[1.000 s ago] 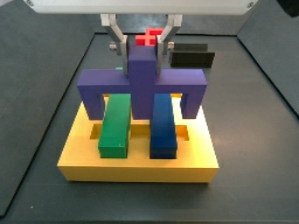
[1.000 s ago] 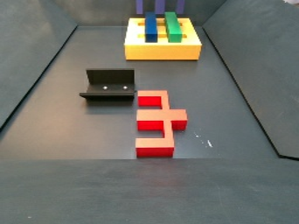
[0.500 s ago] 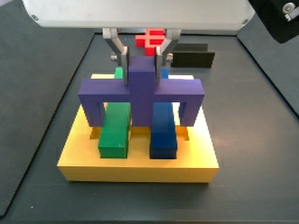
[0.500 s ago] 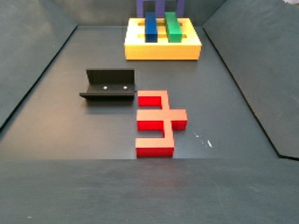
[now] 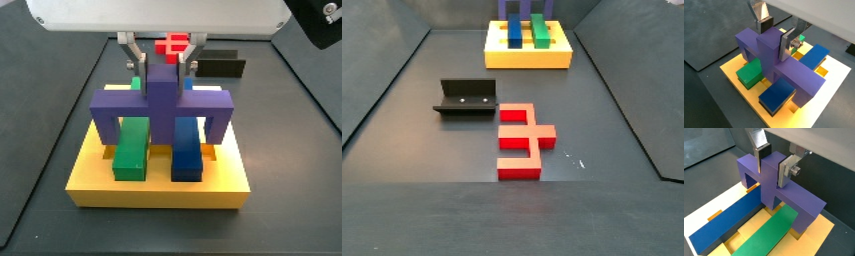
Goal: Pick up the purple object. Move up. Move to above the board. Insert the purple object.
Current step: Insert the purple object.
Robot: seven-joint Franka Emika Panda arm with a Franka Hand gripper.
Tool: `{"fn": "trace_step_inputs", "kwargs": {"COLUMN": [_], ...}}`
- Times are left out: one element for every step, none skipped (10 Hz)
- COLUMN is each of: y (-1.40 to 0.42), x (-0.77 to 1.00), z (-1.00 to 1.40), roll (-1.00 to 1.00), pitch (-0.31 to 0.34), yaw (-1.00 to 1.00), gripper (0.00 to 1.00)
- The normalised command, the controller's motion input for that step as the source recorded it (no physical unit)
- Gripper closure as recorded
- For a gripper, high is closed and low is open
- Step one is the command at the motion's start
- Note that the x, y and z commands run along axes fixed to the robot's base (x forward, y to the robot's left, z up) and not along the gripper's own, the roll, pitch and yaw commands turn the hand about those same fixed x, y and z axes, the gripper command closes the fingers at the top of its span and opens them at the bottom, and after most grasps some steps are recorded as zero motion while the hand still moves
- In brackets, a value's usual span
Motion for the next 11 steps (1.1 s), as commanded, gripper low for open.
{"fn": "trace_step_inputs", "kwargs": {"y": [0.0, 0.0, 0.0, 0.0, 0.0, -0.05, -0.03, -0.01, -0.01, 0.0, 0.0], "x": [0.0, -0.02, -0.1, -0.11, 0.0, 0.02, 0.02, 0.0, 0.0, 0.0, 0.05], "z": [0.09, 0.0, 0.0, -0.03, -0.05, -0.15, -0.31, -0.36, -0.38, -0.25, 0.0], "roll": [0.0, 0.0, 0.0, 0.05, 0.02, 0.0, 0.01, 0.03, 0.05, 0.01, 0.0], "pitch": [0.033, 0.0, 0.0, 0.0, 0.0, -0.024, -0.051, -0.06, -0.07, -0.051, 0.0], "yaw": [0.0, 0.0, 0.0, 0.0, 0.0, 0.04, 0.03, 0.02, 0.02, 0.03, 0.07], "gripper": [1.0, 1.0, 1.0, 1.0, 1.0, 1.0, 1.0, 1.0, 1.0, 1.0, 1.0]}}
